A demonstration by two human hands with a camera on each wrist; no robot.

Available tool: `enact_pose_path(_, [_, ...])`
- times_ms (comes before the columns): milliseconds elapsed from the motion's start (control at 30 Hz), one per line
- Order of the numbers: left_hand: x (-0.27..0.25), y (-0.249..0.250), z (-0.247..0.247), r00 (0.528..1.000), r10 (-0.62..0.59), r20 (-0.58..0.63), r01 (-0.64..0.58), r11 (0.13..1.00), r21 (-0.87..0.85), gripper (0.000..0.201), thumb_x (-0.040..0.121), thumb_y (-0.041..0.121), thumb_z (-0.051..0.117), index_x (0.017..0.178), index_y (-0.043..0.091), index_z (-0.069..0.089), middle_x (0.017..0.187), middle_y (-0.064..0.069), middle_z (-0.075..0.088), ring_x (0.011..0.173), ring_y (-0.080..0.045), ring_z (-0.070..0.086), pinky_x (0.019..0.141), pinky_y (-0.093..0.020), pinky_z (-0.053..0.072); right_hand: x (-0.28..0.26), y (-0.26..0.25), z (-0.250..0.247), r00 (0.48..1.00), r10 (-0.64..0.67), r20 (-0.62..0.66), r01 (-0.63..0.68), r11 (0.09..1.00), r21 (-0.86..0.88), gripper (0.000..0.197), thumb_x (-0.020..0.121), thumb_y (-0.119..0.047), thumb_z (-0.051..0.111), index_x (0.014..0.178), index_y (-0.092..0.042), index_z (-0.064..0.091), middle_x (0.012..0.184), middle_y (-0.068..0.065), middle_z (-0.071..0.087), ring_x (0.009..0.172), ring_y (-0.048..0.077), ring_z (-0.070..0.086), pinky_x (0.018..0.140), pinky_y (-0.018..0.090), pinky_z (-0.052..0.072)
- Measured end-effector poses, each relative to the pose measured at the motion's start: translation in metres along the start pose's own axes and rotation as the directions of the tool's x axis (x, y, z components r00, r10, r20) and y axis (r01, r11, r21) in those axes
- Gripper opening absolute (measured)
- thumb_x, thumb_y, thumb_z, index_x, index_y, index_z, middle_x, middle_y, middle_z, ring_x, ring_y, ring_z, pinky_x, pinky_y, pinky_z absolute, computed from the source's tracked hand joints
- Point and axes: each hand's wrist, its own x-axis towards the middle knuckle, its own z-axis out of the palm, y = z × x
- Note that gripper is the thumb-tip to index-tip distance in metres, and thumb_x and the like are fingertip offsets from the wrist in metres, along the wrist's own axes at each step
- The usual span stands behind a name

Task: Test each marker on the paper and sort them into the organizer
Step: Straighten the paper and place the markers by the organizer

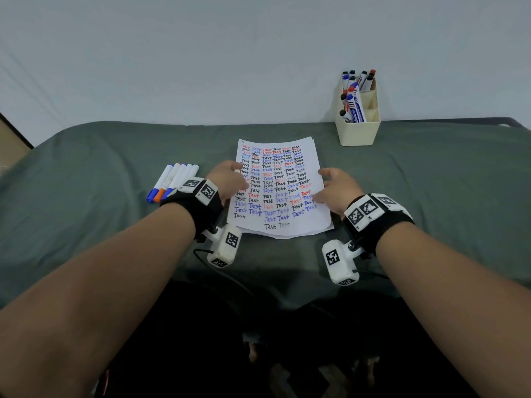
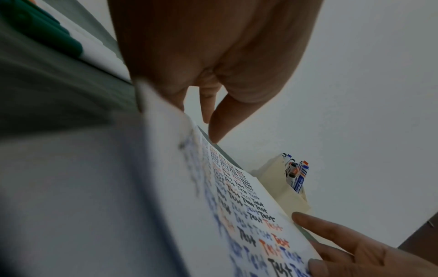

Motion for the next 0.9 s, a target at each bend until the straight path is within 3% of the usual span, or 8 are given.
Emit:
enact_pose_path(133, [0.003,0.000,0.004,0.999,0.034,-0.019,-0.033,0.999,0.037,0.065,0.090,-0.008,0.063,0.144,0.025,0.050,0.144,-0.011,0.052,0.117,-0.034,0.062,0.095,-0.048,0.056,0.002,0.004,0.001,0.999,-0.015,-0.028,0.016,0.999,0.036,0.072,0.086,0.005,0.070,0.150,-0.016,0.043,0.138,0.006,0.062,0.120,0.023,0.062,0.102,0.042,0.052])
enact_pose_path(267, [0.008,0.001,0.007,0.993,0.095,-0.070,-0.087,0.991,0.104,0.064,0.089,-0.006,0.065,0.143,0.026,0.052,0.142,-0.008,0.053,0.112,-0.031,0.064,0.090,-0.046,0.058,0.005,0.003,-0.001,0.998,-0.020,-0.051,0.020,1.000,0.014,0.069,0.087,0.004,0.069,0.150,-0.014,0.044,0.140,0.007,0.060,0.122,0.024,0.061,0.104,0.042,0.051])
enact_pose_path(400, [0.014,0.007,0.009,0.976,0.207,-0.071,-0.193,0.967,0.167,0.065,0.088,-0.002,0.068,0.144,0.025,0.050,0.133,-0.005,0.060,0.113,-0.024,0.064,0.093,-0.041,0.057,0.012,-0.005,-0.007,0.995,-0.017,-0.100,0.006,0.994,-0.106,0.050,0.091,-0.001,0.066,0.139,-0.001,0.052,0.137,0.015,0.061,0.122,0.032,0.060,0.101,0.038,0.049])
enact_pose_path(467, [0.017,0.012,0.011,0.967,0.246,-0.061,-0.234,0.959,0.158,0.064,0.088,0.000,0.068,0.145,0.023,0.050,0.127,0.000,0.066,0.108,-0.019,0.066,0.087,-0.036,0.058,0.018,-0.008,-0.012,0.994,-0.018,-0.110,0.001,0.989,-0.151,0.038,0.092,-0.002,0.064,0.129,0.000,0.058,0.129,0.016,0.065,0.116,0.033,0.062,0.096,0.037,0.051])
enact_pose_path(567, [0.024,0.021,0.015,0.957,0.290,-0.029,-0.282,0.947,0.154,0.042,0.089,0.003,0.067,0.120,0.032,0.064,0.109,0.010,0.073,0.089,-0.008,0.070,0.064,-0.025,0.056,0.027,-0.012,-0.018,0.996,-0.025,-0.087,0.006,0.977,-0.215,0.029,0.092,-0.002,0.063,0.120,-0.001,0.067,0.120,0.013,0.070,0.108,0.030,0.065,0.083,0.031,0.050])
enact_pose_path(667, [0.033,0.028,0.021,0.957,0.291,0.001,-0.288,0.945,0.155,0.040,0.091,0.001,0.063,0.101,0.039,0.063,0.092,0.016,0.071,0.081,-0.004,0.071,0.056,-0.022,0.055,0.042,-0.016,-0.025,0.997,0.009,-0.077,-0.029,0.966,-0.255,0.030,0.091,-0.003,0.065,0.121,0.002,0.067,0.122,0.016,0.069,0.110,0.031,0.065,0.093,0.035,0.054])
enact_pose_path(767, [0.047,0.033,0.026,0.964,0.267,0.016,-0.267,0.956,0.122,0.041,0.092,-0.001,0.060,0.105,0.037,0.064,0.097,0.012,0.072,0.085,-0.011,0.072,0.061,-0.027,0.058,0.058,-0.019,-0.031,0.997,0.030,-0.072,-0.048,0.963,-0.266,0.029,0.092,-0.002,0.063,0.119,0.007,0.066,0.123,0.020,0.066,0.112,0.034,0.064,0.099,0.040,0.053])
enact_pose_path(900, [0.071,0.043,0.032,0.966,0.257,0.020,-0.258,0.962,0.088,0.042,0.094,0.001,0.057,0.126,0.028,0.064,0.115,0.003,0.073,0.096,-0.020,0.072,0.084,-0.042,0.061,0.077,-0.021,-0.036,0.997,0.020,-0.079,-0.042,0.957,-0.287,0.025,0.092,-0.001,0.061,0.114,0.011,0.063,0.121,0.023,0.065,0.113,0.036,0.062,0.081,0.031,0.046])
